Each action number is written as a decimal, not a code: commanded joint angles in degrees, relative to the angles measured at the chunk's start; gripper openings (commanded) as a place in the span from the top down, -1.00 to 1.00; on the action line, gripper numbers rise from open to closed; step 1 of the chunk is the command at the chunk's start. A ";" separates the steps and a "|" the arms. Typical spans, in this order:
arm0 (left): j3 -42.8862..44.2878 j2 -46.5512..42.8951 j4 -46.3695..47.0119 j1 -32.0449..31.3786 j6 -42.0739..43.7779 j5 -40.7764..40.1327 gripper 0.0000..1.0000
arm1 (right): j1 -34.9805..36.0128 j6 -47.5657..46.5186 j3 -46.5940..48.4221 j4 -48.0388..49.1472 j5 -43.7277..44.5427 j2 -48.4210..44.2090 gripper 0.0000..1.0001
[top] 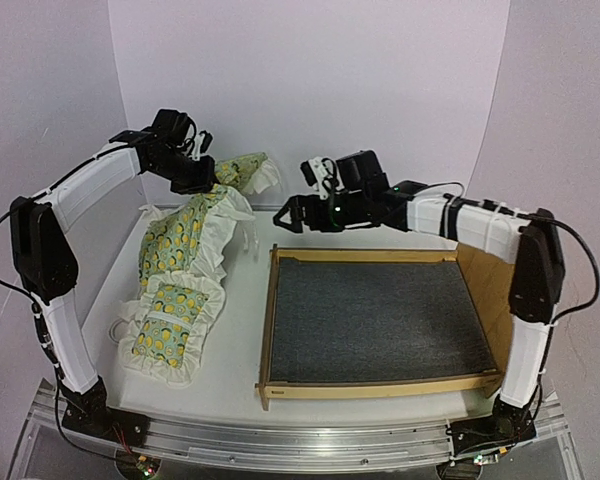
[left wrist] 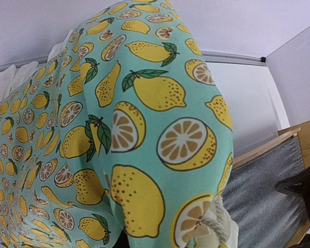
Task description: Set up the pet bed
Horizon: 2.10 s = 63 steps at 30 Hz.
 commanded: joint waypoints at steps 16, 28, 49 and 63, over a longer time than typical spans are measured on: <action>-1.56 -4.01 1.16 -0.26 3.39 10.89 1.00 | 3.54 20.87 29.22 28.18 -18.63 28.42 -0.68; 1.53 -4.37 1.08 0.55 -0.80 -0.51 -0.31 | -2.58 33.96 23.68 15.80 -5.65 12.41 1.00; -47.91 -20.34 39.19 -7.24 -16.97 15.25 -0.90 | -16.44 39.25 24.74 3.16 -0.23 0.98 1.00; -51.91 -7.06 51.83 -8.87 -20.16 19.12 -0.24 | -16.42 38.70 25.54 3.83 -0.86 0.48 1.00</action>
